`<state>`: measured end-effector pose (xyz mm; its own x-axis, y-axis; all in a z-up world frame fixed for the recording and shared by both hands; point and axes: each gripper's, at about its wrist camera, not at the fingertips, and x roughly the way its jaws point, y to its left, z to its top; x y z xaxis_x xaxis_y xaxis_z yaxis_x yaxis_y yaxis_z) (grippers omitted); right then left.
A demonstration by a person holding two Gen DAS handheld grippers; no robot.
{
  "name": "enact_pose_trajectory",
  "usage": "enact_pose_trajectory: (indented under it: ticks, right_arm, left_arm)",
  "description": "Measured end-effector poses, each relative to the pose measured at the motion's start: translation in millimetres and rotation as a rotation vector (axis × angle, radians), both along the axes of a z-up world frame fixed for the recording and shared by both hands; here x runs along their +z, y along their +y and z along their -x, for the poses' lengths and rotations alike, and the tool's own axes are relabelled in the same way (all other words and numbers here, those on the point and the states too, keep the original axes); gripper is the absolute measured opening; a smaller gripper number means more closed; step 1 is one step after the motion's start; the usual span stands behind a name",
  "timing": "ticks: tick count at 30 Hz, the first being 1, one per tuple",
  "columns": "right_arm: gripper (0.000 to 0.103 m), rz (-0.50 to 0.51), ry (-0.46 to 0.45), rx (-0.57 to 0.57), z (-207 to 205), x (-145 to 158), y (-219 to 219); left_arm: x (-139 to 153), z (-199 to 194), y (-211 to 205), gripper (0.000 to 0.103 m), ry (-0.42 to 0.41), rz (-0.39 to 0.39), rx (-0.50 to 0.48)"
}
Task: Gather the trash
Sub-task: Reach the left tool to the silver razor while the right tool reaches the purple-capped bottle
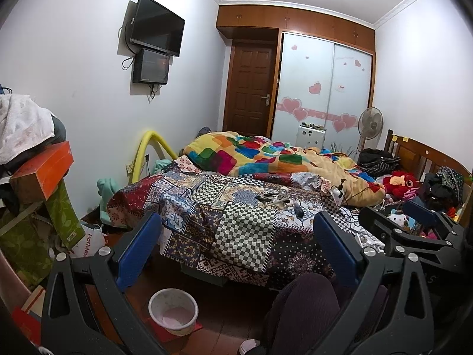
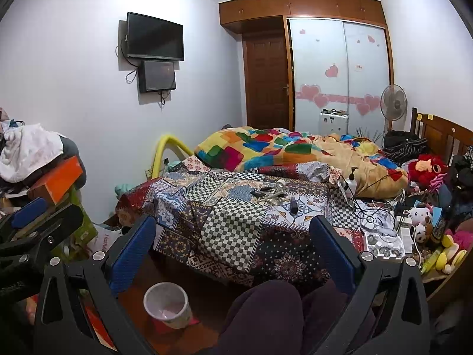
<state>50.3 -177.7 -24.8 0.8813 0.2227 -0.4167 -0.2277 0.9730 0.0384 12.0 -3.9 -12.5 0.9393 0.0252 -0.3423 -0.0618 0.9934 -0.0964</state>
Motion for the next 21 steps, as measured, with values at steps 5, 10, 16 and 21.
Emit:
enact_pose_trajectory:
  ticks: [5,10,16,21]
  right_arm:
    - [0.103,0.016,-0.018,-0.005,-16,3,0]
    - [0.103,0.018,-0.019,-0.006,-39,5,-5]
    - [0.103,0.024,-0.01,-0.042,-79,8,-19]
    - [0.103,0.044,-0.011,-0.08,-120,9,-36]
  left_arm:
    - [6,-28,-1,0.103,0.004,0.016,0.007]
    - [14,-62,-5,0.103,-0.008,0.033,-0.016]
    - [22,-114,-17,0.103,0.001,0.009,-0.033]
    - [20,-170,-24,0.103,0.022,0.033,-0.047]
